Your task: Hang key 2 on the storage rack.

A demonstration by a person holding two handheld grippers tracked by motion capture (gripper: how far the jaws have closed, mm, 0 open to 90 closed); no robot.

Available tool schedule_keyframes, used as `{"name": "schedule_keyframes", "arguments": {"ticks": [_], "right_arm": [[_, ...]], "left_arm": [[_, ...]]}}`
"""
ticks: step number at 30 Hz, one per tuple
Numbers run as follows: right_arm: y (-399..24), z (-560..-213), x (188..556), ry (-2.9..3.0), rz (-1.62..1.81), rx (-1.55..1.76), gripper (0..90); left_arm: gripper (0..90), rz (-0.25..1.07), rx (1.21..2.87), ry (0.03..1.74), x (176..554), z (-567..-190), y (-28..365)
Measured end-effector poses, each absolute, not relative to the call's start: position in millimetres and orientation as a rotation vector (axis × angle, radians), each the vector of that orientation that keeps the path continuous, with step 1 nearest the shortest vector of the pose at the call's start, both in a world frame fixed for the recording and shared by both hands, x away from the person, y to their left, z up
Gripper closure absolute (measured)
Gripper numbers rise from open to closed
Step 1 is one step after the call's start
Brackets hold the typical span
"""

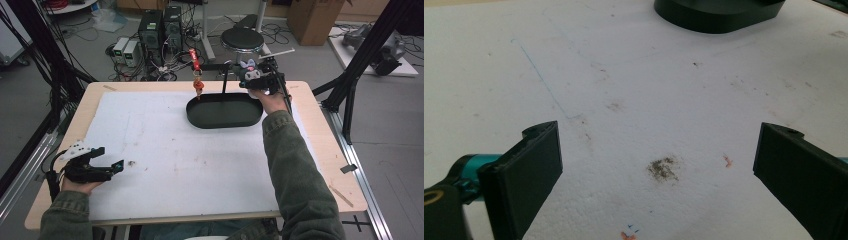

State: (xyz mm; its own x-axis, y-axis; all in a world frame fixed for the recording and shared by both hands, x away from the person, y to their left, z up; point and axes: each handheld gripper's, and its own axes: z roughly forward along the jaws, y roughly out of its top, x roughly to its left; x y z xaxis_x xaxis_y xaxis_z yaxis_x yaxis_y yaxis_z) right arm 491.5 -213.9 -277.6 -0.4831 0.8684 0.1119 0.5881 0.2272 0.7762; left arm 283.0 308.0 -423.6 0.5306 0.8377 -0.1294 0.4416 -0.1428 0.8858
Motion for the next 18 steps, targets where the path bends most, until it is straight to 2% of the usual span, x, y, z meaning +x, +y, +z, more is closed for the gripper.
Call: {"name": "schedule_keyframes", "arguments": {"ticks": [18], "right_arm": [[-201.0, -276.6, 508.3, 2.144, 1.112, 1.352, 36.5]], "left_arm": [[5.9, 0.498, 1.776, 1.065, 286.0, -423.9, 309.9]]}}
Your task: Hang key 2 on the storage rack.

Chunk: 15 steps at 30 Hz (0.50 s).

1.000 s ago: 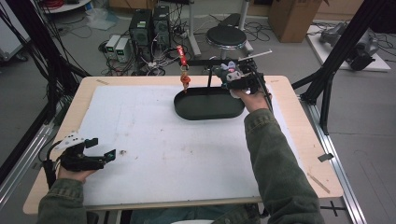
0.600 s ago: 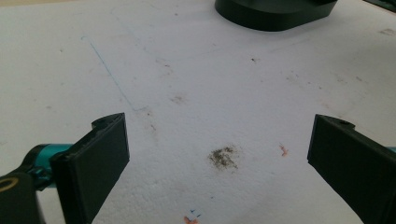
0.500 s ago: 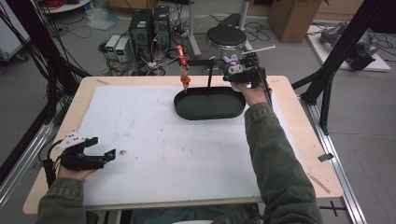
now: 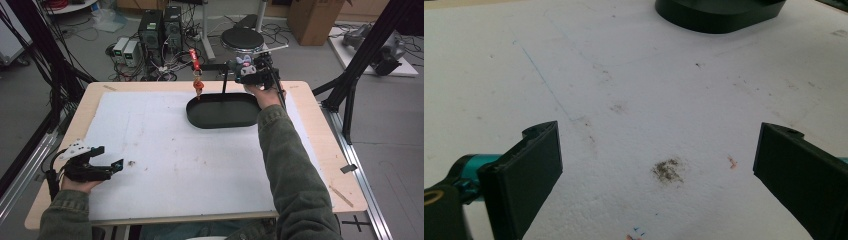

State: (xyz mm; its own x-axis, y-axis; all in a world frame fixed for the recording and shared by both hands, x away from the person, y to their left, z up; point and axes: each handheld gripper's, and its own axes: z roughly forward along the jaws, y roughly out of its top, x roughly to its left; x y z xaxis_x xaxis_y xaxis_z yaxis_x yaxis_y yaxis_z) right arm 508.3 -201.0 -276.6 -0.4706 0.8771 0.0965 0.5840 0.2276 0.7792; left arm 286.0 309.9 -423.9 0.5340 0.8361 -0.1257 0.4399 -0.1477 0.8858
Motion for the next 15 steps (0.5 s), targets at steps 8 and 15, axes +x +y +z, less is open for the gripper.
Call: {"name": "schedule_keyframes", "arguments": {"ticks": [8, 15], "right_arm": [[-201.4, -283.0, 518.5, 2.087, 1.139, 1.387, 35.7], [-206.7, -284.8, 524.9, 2.055, 1.125, 1.410, 26.1]], "left_arm": [[5.9, 0.493, 1.787, 1.063, 287.6, -424.4, 309.5], [5.9, 0.482, 1.811, 1.058, 287.9, -425.8, 306.2]]}}
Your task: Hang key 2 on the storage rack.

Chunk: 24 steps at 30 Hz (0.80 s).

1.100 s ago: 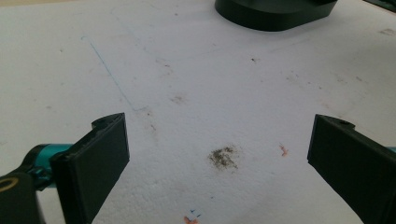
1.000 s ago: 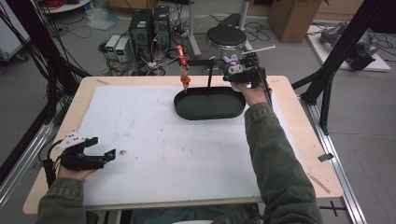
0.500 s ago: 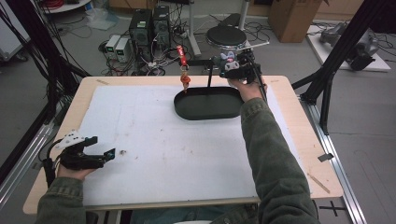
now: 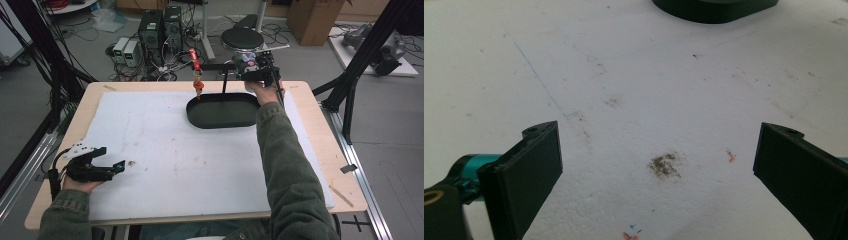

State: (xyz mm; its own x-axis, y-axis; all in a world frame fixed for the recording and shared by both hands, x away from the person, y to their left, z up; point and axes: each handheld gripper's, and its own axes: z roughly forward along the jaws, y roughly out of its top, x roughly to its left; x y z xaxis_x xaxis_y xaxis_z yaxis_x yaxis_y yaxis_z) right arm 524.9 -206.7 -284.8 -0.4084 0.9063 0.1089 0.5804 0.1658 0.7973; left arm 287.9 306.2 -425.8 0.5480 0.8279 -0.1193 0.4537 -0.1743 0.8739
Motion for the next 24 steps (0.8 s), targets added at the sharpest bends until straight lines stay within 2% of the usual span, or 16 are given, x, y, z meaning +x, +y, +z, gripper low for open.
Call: {"name": "schedule_keyframes", "arguments": {"ticks": [5, 7, 11, 13, 24], "right_arm": [[-204.5, -283.0, 521.8, 2.051, 1.102, 1.394, 18.0], [-204.3, -282.6, 520.8, 2.045, 1.099, 1.386, 11.6], [-202.5, -283.8, 515.2, 2.094, 1.062, 1.340, 8.8], [-201.4, -284.6, 512.0, 2.111, 1.046, 1.324, 0.5], [-187.8, -277.6, 484.5, 2.242, 1.119, 1.180, 0.4]], "left_arm": [[5.9, 0.479, 1.810, 1.061, 287.3, -425.4, 306.7], [5.9, 0.476, 1.811, 1.056, 287.0, -425.1, 306.6], [5.9, 0.472, 1.811, 1.052, 286.8, -425.3, 305.7], [5.9, 0.475, 1.808, 1.053, 286.7, -425.2, 305.9], [5.9, 0.475, 1.801, 1.061, 286.4, -424.9, 306.4]]}}
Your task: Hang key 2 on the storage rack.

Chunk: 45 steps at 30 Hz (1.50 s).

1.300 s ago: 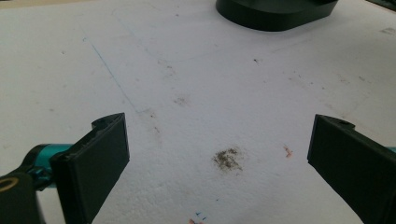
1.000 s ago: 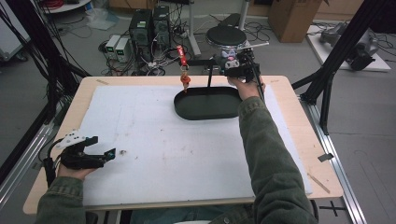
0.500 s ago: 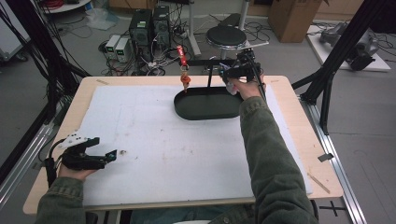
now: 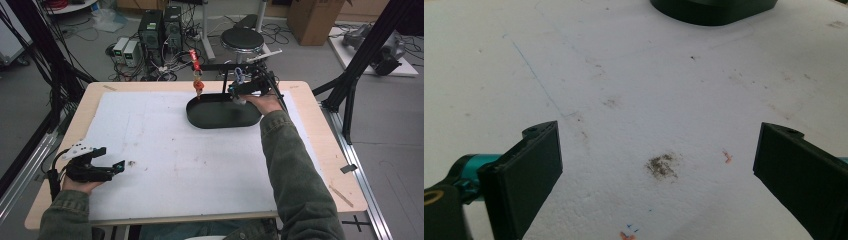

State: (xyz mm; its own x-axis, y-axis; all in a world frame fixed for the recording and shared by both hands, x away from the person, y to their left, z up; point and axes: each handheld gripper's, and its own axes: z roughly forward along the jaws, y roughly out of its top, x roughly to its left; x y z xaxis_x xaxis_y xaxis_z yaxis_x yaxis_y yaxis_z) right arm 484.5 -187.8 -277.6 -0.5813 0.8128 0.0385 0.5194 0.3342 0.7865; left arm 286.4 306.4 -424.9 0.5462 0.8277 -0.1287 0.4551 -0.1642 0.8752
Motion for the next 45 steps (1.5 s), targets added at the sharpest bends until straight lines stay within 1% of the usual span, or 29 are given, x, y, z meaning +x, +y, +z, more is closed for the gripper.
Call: {"name": "schedule_keyframes", "arguments": {"ticks": [3, 7, 10, 12, 16, 24, 34, 45], "right_arm": [[-186.1, -272.7, 477.2, 2.244, 1.117, 1.129, 0.4], [-188.4, -271.9, 467.7, 2.254, 1.107, 1.139, 0.5], [-196.4, -276.0, 458.3, 2.236, 1.129, 1.143, 0.4], [-200.4, -278.1, 454.2, 2.240, 1.076, 1.146, 0.4], [-214.1, -281.5, 444.5, 2.214, 1.158, 1.172, 0.5], [-236.3, -289.0, 428.0, 2.181, 1.182, 1.187, 0.5], [-259.6, -309.5, 409.1, 2.120, 1.211, 1.230, 0.5], [-272.6, -329.2, 397.1, 2.108, 1.196, 1.249, 0.5]], "left_arm": [[5.9, 0.472, 1.801, 1.059, 286.4, -424.9, 306.4], [5.9, 0.474, 1.798, 1.057, 285.9, -424.4, 306.9], [5.9, 0.473, 1.796, 1.057, 286.2, -424.4, 307.2], [5.9, 0.473, 1.796, 1.057, 286.2, -424.4, 307.2], [5.8, 0.467, 1.789, 1.052, 286.3, -424.2, 308.2], [5.9, 0.465, 1.792, 1.053, 286.0, -424.4, 307.8], [5.9, 0.467, 1.800, 1.062, 285.8, -424.7, 306.7], [5.8, 0.449, 1.795, 1.065, 283.7, -426.1, 307.7]]}}
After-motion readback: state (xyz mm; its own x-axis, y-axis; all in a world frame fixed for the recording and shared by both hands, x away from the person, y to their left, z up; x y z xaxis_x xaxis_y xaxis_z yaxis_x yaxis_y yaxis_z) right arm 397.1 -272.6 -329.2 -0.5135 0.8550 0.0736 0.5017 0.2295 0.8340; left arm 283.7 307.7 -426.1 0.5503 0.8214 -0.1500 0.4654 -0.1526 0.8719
